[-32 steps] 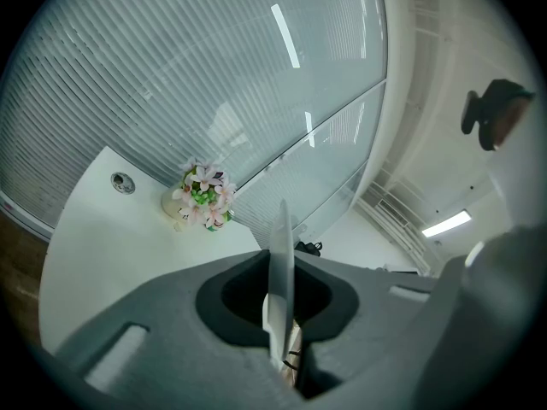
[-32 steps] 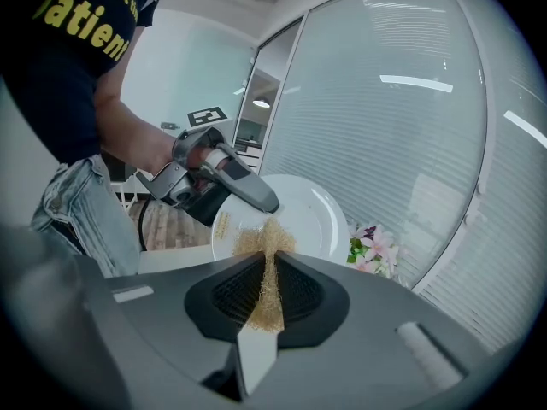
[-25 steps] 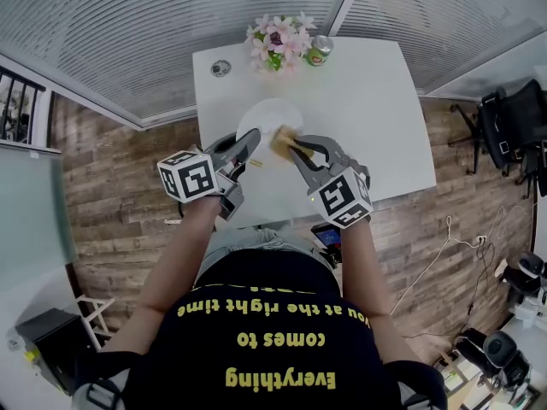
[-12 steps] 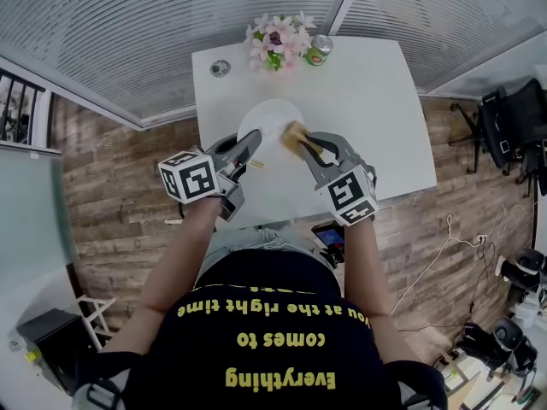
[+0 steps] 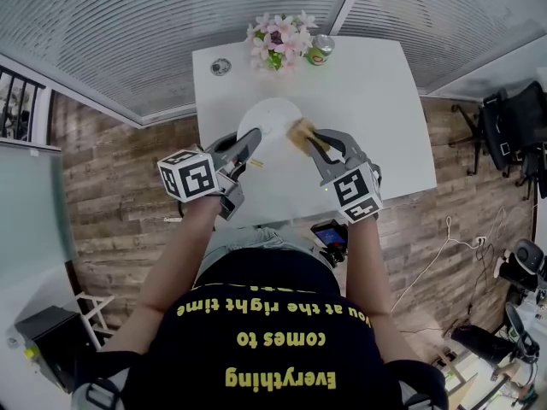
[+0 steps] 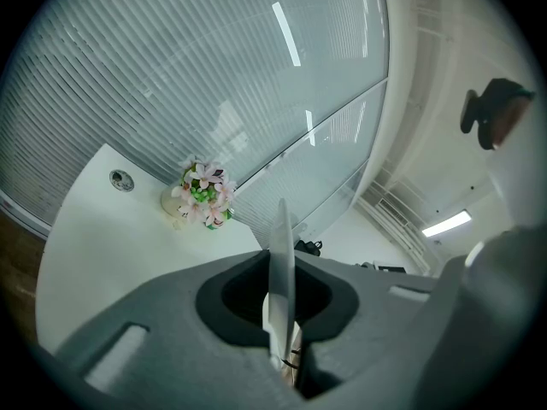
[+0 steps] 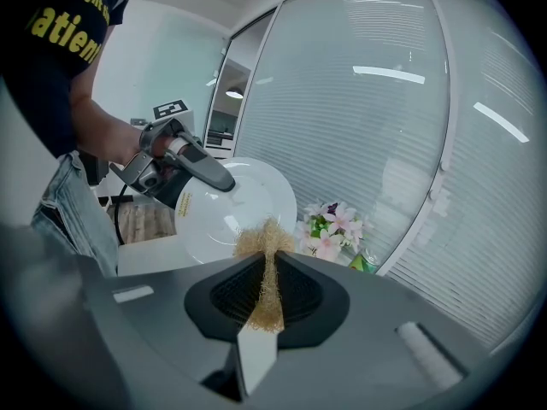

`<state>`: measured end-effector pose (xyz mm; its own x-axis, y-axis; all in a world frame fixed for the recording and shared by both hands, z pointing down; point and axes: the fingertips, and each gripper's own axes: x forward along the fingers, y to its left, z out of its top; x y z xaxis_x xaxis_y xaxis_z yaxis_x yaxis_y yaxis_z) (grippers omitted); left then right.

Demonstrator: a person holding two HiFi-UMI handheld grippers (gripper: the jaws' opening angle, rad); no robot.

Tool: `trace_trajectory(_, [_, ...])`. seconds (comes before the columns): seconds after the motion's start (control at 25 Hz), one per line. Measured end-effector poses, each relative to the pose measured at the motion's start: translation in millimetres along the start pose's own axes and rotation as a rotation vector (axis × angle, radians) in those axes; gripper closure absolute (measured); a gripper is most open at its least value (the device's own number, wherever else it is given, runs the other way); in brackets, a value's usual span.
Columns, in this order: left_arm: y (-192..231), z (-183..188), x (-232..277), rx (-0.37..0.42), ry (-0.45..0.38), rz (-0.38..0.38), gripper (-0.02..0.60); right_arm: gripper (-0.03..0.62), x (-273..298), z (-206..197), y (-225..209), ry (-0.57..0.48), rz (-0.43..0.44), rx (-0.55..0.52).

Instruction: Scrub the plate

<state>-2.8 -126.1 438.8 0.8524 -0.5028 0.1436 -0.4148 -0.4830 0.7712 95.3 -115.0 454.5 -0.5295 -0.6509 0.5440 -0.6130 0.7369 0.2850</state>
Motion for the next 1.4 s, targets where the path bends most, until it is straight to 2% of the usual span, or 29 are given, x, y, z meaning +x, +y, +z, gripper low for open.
trace_trajectory(0.2, [1.0, 0.6, 1.0, 0.004, 0.002, 0.007, 0.560, 0.556, 1.9, 0.6, 7.4, 0.003, 0.033, -0.008])
trace_trajectory(0.64, [3.8, -2.5, 6.5, 0.014, 0.016, 0.024, 0.560, 0.556, 10.8, 14.5, 46.1, -0.035, 0.167, -0.086])
trace_trajectory(1.4, [-0.1, -5.3, 13.5, 0.011, 0.021, 0.021, 0.560, 0.556, 8.2, 33.1, 75.2, -0.096, 0.273, -0.156])
